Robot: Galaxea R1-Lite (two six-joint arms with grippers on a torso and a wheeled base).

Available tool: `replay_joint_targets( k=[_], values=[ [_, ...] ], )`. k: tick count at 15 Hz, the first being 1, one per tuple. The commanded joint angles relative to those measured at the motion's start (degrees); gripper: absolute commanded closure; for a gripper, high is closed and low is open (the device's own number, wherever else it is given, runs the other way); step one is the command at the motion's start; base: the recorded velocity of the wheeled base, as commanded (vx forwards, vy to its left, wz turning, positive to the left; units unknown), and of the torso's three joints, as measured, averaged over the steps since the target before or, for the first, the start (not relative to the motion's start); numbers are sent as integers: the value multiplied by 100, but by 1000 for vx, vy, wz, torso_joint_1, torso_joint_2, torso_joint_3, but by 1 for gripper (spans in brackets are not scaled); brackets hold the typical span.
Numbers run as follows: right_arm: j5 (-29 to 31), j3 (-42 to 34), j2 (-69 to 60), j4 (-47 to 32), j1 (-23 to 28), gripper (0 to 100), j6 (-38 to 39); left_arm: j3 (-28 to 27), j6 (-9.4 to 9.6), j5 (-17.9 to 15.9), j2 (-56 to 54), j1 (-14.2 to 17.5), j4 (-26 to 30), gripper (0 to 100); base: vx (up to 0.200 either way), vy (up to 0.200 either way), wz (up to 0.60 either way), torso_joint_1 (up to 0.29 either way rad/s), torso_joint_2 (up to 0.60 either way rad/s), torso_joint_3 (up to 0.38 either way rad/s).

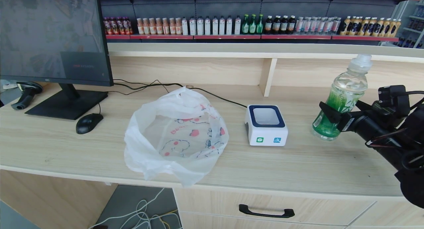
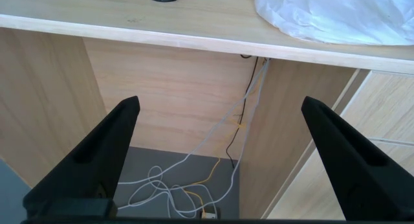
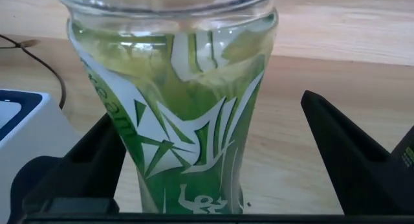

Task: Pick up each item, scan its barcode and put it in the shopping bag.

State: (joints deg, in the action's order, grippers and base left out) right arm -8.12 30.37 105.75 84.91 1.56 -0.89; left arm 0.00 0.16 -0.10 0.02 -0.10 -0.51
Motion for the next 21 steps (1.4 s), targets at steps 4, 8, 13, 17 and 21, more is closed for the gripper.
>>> replay_joint_targets(
  k=[4, 8, 13, 17, 21],
  values=[
    [3, 497, 464, -1, 116, 0, -8, 0, 11, 1, -2, 1, -2, 0, 0, 0, 0, 0, 0, 0],
    [3, 540, 516, 8, 108, 0, -8, 0, 19, 1, -2, 1, -2, 0, 0, 0, 0, 0, 0, 0],
    [3, 576, 578, 43, 116, 0, 19, 0, 19, 1, -2, 1, -2, 0, 0, 0, 0, 0, 0, 0],
    [3, 602, 578, 52, 125, 0, 1, 0, 19, -8, -2, 1, -2, 0, 0, 0, 0, 0, 0, 0],
    [3, 787, 622, 87, 187, 0, 115, 0, 11, 1, -2, 1, -2, 0, 0, 0, 0, 0, 0, 0]
  ],
)
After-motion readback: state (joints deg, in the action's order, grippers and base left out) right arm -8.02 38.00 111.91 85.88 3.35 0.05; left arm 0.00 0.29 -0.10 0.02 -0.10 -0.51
